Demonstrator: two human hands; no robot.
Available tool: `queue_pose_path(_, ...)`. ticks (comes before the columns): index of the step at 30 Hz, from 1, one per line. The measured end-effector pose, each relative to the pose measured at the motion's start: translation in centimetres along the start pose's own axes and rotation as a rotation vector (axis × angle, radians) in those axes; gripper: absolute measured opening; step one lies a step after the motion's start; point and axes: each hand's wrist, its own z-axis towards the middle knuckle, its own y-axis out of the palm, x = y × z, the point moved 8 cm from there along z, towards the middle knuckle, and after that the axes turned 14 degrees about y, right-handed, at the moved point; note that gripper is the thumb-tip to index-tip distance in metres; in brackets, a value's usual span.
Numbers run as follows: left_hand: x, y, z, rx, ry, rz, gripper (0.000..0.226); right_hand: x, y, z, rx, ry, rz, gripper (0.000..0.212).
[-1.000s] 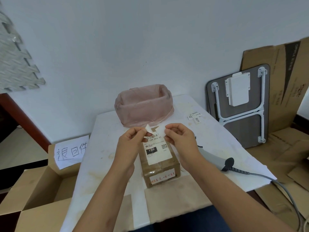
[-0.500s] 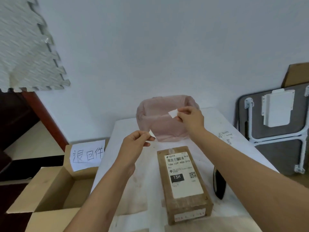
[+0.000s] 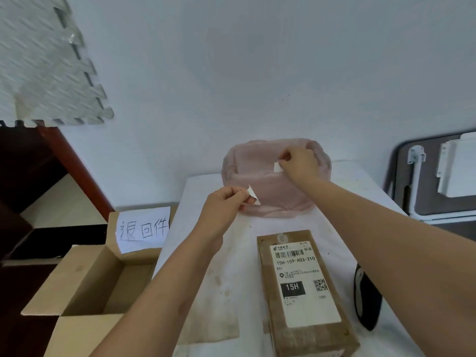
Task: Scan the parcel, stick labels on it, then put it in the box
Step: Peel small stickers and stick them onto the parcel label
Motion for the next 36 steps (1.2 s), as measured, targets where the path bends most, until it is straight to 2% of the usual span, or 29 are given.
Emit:
queue_pose_path(3, 0.1, 0.1, 0.1, 0.000, 0.006, -0.002, 0.020, -1.3, -0.5, -0.9, -0.061, -0.058, 0.006, 0.028)
queue_pose_path(8, 0.9, 0.5, -0.4, -0.009, 0.038, 0.004, 0.017, -2.3, -2.4, -3.4, 0.006, -0.131, 0.081, 0.027)
queue_pose_path(11, 1.5, 0.6, -0.9, -0.013, 0.105, 0.070, 0.014, -2.7, -2.3, -6.8, -0.084, -0.161, 0.240, 0.016)
queue_pose_path(15, 2.4, 0.9, -1.9, 0.003, 0.202, 0.340, 0.015, -1.0, -1.3, -9.8, -0.192, -0.140, 0.366, 0.004)
queue_pose_path(19, 4.7, 2.2, -4.1, 0.019, 0.378, 0.650, 0.017, 0.9, -2.1, -12.8, -0.226, -0.093, 0.452, 0.013)
queue_pose_path(25, 7.0, 5.5, -7.8, -0.103, 0.659, 0.916, 0.021, 4.7, -4.1, -16.3, -0.203, 0.014, 0.539, 0.015)
queue_pose_path(29, 8.0, 7.0, -10.4, -0.163, 0.779, 1.085, 0.019, 7.1, -5.2, -18.1, -0.195, 0.055, 0.588, 0.011)
queue_pose_path(32, 7.8, 7.7, -12.3, -0.177, 0.829, 1.126, 0.017, 8.4, -5.2, -19.3, -0.206, 0.073, 0.597, 0.010)
queue_pose_path(36, 7.0, 6.8, -13.6, -0.144, 0.787, 0.991, 0.015, 9.9, -5.1, -20.6, -0.196, 0.098, 0.617, 0.011)
